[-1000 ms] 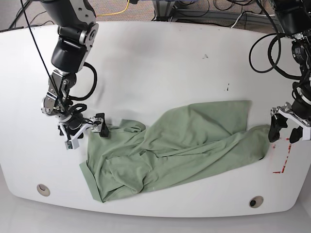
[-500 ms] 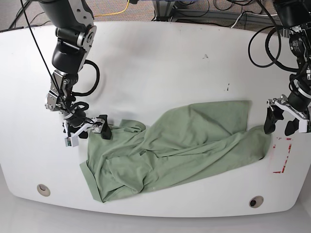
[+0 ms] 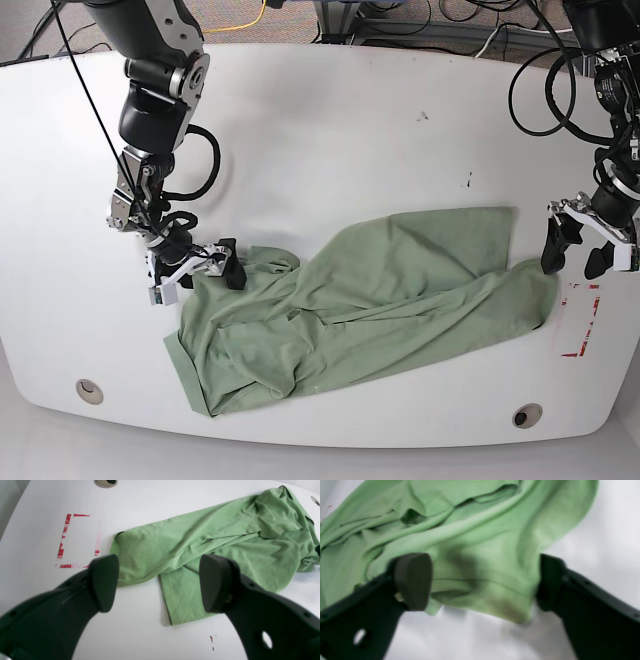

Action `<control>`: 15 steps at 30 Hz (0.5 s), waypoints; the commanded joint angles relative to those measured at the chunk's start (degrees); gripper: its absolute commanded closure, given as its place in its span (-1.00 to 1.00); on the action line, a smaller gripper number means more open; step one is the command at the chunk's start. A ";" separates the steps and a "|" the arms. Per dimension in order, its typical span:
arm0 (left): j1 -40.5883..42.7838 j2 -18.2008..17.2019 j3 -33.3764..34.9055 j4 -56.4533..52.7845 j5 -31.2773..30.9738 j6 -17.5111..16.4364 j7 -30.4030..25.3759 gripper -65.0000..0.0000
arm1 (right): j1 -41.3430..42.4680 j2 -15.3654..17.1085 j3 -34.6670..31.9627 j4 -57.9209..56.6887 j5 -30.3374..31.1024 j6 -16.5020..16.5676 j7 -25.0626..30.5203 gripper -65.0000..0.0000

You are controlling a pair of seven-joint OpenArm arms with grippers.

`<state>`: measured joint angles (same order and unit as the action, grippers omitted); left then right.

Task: Layout the t-shirt on the table in an organized manner, then fold the t-shirt properly
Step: 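Move the right gripper to the collar corner, left to the sleeve end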

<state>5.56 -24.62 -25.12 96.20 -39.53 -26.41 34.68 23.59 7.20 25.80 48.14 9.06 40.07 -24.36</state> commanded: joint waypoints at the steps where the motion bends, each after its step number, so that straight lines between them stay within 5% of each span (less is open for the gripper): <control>1: -0.68 -1.00 -0.41 0.72 -0.87 -0.09 -1.49 -0.41 | 1.06 0.40 0.00 0.34 -0.31 -0.07 0.05 -0.40; 11: -1.21 0.31 0.20 -4.47 -0.43 0.00 -1.49 -0.41 | 1.24 -0.48 -0.09 0.61 -0.40 -0.07 0.32 0.91; 15: -3.41 0.58 0.38 -8.51 -0.43 0.00 -1.49 -0.41 | 1.24 -0.56 -0.09 0.61 -0.49 -0.07 0.23 0.99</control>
<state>4.43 -22.87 -24.40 88.62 -38.94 -26.41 34.96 23.24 6.02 25.78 47.88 7.79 39.44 -25.08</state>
